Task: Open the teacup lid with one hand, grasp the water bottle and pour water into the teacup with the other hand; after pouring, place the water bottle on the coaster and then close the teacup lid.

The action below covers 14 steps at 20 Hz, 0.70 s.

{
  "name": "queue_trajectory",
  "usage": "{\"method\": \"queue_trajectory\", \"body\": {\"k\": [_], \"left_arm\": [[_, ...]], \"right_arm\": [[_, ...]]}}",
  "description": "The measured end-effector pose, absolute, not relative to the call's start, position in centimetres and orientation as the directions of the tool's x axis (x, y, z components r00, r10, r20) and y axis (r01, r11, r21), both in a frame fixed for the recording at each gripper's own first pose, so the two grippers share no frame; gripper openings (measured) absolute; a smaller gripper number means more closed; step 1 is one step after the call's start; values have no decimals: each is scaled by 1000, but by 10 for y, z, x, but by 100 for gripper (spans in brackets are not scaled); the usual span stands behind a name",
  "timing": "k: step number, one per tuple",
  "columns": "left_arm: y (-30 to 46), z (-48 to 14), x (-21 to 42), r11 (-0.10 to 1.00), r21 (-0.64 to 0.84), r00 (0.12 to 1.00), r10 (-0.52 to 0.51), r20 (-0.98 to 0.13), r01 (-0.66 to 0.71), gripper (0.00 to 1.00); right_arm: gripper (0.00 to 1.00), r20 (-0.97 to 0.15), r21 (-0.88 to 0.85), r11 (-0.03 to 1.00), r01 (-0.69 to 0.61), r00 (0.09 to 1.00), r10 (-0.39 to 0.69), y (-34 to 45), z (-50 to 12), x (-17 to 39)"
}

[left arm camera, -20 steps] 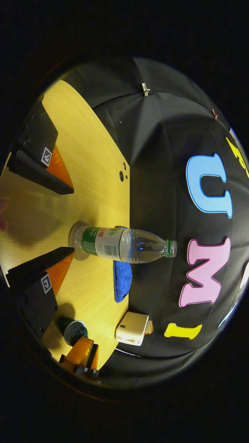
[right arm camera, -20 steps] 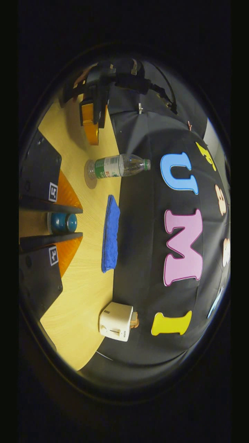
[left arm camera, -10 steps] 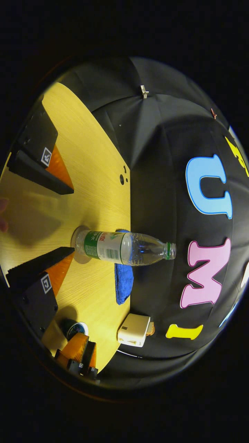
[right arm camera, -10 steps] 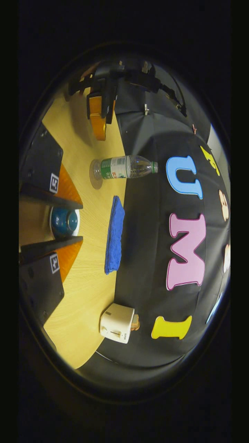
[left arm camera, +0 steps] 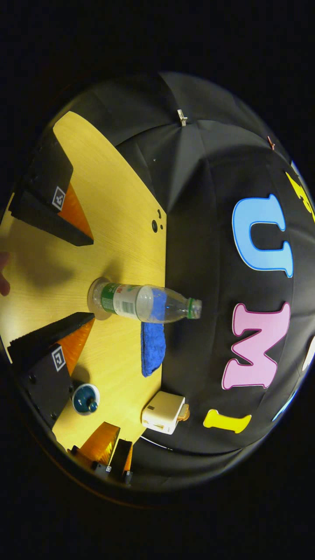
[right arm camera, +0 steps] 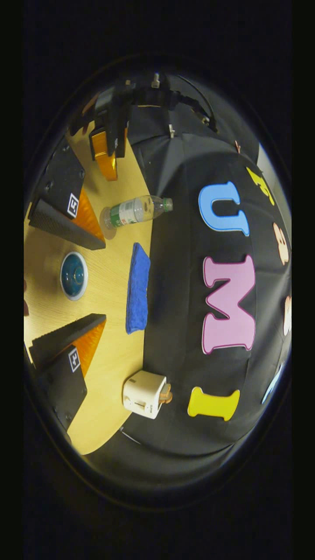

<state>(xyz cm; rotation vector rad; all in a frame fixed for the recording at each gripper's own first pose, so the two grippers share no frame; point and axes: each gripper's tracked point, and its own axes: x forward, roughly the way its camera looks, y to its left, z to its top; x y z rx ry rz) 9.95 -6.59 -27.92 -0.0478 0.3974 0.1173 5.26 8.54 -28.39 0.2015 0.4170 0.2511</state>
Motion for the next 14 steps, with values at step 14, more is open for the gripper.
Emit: {"method": "queue_trajectory", "body": {"k": [14], "left_arm": [[-51,-153,59,999,15,946,39,-323,-36,96]], "right_arm": [[93,-425,164,986,-39,899,106,28,-159,16]]}}
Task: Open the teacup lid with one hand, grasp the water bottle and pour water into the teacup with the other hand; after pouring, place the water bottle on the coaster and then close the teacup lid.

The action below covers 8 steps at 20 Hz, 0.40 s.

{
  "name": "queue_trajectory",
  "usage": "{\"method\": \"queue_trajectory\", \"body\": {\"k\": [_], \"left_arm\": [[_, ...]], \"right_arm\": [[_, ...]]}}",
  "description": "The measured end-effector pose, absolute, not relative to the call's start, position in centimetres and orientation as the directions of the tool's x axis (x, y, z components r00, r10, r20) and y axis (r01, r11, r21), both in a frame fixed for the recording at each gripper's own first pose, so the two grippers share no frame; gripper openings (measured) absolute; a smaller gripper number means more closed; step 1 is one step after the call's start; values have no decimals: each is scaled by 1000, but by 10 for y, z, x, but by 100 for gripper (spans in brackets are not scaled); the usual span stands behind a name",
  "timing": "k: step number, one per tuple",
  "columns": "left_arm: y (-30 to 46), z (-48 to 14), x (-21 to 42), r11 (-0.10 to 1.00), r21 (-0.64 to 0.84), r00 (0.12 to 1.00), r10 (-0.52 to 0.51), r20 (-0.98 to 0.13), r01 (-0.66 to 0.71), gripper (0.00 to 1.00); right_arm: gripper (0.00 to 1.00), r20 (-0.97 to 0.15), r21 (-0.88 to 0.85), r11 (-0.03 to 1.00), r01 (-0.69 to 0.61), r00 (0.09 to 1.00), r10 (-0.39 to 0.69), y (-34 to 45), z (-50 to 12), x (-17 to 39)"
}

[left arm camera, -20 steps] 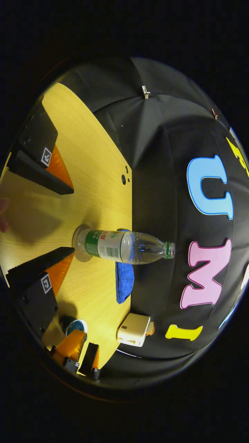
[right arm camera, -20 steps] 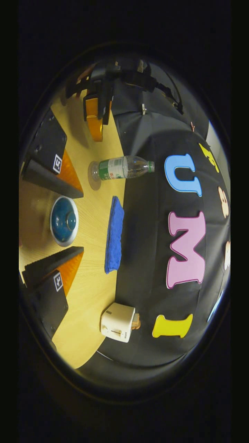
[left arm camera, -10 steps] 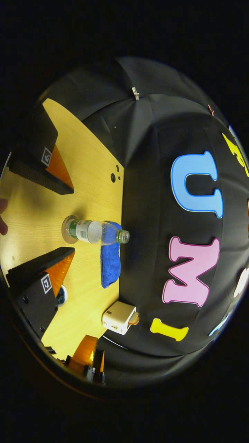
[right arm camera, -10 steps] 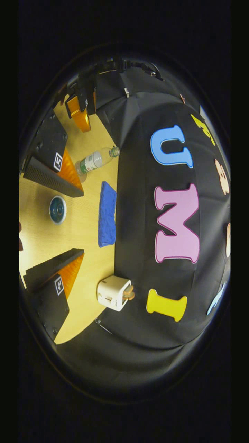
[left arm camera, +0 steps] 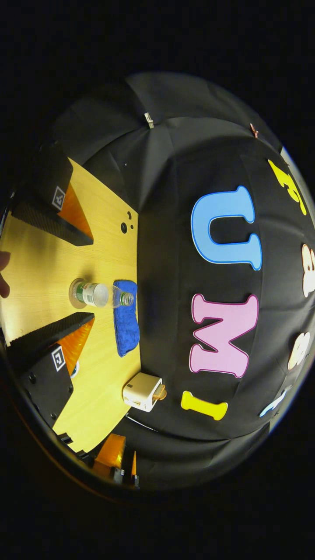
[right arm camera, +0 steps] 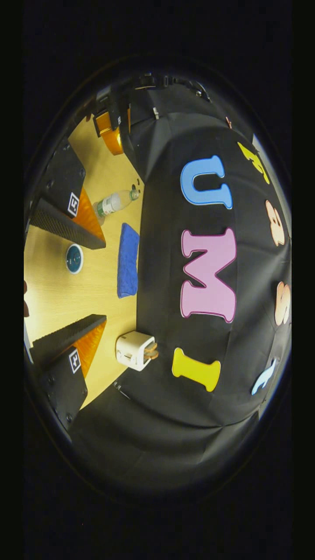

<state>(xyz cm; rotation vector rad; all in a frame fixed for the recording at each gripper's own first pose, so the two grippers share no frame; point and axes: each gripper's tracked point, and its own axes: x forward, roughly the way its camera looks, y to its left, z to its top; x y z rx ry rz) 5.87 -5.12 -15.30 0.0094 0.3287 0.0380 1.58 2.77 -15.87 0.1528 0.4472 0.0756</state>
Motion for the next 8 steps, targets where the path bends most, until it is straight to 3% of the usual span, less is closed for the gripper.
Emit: {"method": "queue_trajectory", "body": {"k": [8], "left_arm": [[-53,-153,45,999,-7,945,39,-325,-44,96]], "right_arm": [[94,-402,161,985,-55,908,117,23,-149,6]]}}
